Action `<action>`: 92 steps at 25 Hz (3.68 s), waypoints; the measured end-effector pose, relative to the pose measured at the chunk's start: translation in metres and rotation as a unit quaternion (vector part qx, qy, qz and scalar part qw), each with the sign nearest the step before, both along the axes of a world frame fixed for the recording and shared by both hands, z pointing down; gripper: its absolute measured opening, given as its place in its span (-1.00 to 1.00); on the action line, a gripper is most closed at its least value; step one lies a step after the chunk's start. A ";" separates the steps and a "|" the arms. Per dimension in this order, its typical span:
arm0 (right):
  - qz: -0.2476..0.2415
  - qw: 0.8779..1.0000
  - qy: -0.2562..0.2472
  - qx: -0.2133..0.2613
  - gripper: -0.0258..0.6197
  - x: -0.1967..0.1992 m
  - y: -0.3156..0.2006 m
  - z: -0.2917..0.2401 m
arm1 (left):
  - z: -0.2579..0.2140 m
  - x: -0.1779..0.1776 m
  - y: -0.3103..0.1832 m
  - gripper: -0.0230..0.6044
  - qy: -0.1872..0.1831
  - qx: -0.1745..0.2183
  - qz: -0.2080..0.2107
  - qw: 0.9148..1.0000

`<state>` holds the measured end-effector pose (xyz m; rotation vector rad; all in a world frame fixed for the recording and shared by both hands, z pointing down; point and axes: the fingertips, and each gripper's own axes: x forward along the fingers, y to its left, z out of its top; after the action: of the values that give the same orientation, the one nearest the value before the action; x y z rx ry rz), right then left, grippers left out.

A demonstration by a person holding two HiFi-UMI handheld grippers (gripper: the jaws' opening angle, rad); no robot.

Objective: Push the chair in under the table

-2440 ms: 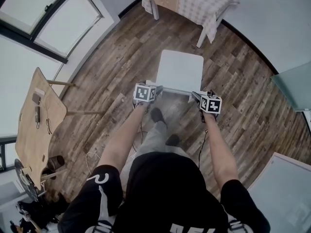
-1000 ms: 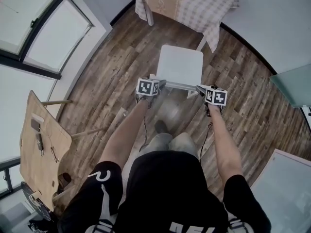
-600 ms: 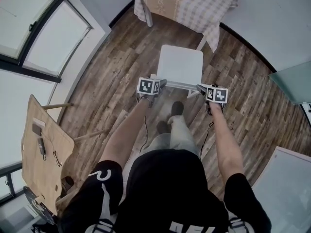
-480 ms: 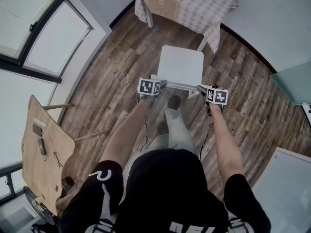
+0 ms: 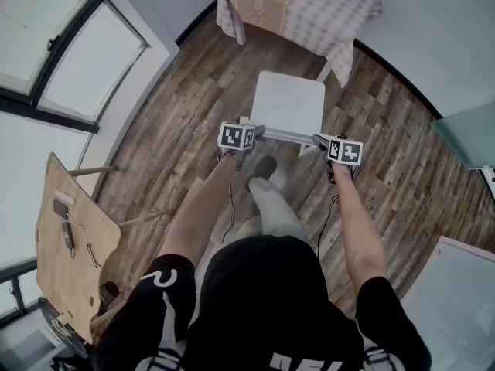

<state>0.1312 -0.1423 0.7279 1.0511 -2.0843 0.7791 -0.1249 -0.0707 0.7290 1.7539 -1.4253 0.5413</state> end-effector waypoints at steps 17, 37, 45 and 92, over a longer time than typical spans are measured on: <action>0.000 1.000 -0.003 0.001 0.60 -0.040 -0.057 0.002 | 0.003 -0.038 -0.060 0.31 0.003 -0.008 -0.002 1.000; 0.012 1.000 -0.001 -0.005 0.60 -0.103 -0.163 0.004 | 0.005 -0.103 -0.175 0.31 0.006 -0.010 0.014 1.000; 0.021 1.000 -0.001 -0.007 0.60 -0.127 -0.209 0.005 | 0.006 -0.127 -0.227 0.31 0.005 -0.013 0.023 1.000; 0.074 0.997 -0.014 -0.023 0.61 -0.201 -0.319 0.018 | 0.019 -0.202 -0.375 0.36 0.046 -0.026 0.109 0.993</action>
<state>-0.0696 -0.4611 0.7458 1.1844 -2.0186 0.9143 -0.3272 -0.4455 0.7479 1.8799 -1.1544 0.5981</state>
